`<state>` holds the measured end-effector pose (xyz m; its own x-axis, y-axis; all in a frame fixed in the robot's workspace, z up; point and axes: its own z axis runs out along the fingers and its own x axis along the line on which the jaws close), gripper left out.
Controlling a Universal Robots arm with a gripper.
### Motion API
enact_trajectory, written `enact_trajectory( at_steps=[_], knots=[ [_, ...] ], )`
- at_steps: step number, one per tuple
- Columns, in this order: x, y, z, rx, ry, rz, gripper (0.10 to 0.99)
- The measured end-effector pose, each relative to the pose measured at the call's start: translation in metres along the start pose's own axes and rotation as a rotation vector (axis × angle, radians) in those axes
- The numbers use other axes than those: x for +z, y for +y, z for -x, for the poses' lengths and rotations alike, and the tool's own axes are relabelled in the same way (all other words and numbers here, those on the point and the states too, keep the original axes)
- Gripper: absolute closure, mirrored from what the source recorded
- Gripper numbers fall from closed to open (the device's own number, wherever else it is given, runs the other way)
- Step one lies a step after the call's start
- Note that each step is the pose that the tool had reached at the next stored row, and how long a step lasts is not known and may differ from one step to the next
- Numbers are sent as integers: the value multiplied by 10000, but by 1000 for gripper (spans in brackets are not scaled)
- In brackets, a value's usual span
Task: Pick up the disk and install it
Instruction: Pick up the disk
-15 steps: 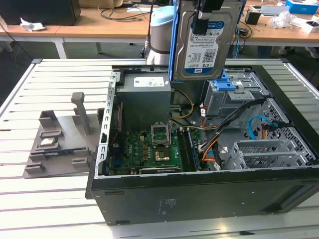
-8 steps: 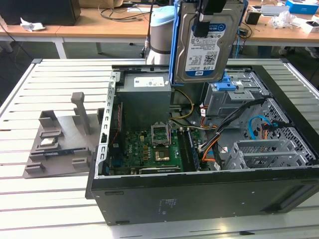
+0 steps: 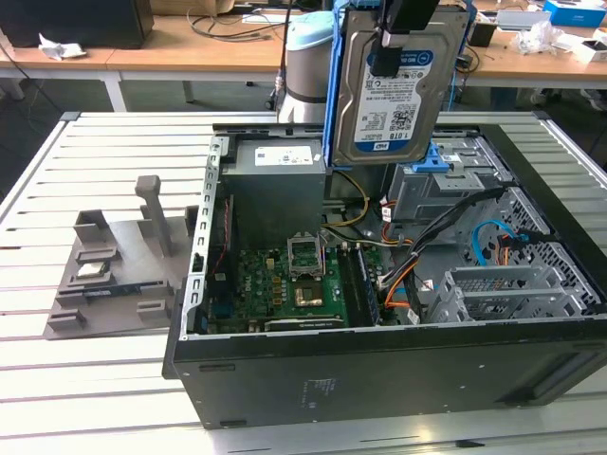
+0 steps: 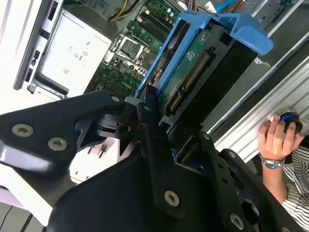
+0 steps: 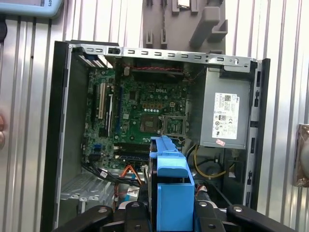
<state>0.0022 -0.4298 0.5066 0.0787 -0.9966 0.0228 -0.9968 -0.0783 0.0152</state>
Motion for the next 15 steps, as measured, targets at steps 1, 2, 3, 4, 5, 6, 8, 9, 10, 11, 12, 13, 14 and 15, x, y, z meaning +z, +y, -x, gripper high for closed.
enact_trajectory(
  at_steps=[1,2,3,4,5,6,8,9,10,11,12,13,14,15],
  knots=[
    [1,1,-10,0,1,0,718],
    [2,2,-22,0,1,0,718],
    [2,3,-36,0,2,1,718],
    [4,4,-50,0,3,1,718],
    [5,5,-62,1,3,0,718],
    [6,6,-80,0,5,0,718],
    [9,9,-118,0,6,0,718],
    [10,10,-129,0,6,1,718],
    [11,11,-146,0,7,0,718],
    [12,13,-166,1,8,1,718],
    [13,14,-180,0,9,1,718],
    [14,15,-193,0,10,1,718],
    [16,17,-218,0,11,1,718],
    [17,18,-232,1,12,1,718]
  ],
)
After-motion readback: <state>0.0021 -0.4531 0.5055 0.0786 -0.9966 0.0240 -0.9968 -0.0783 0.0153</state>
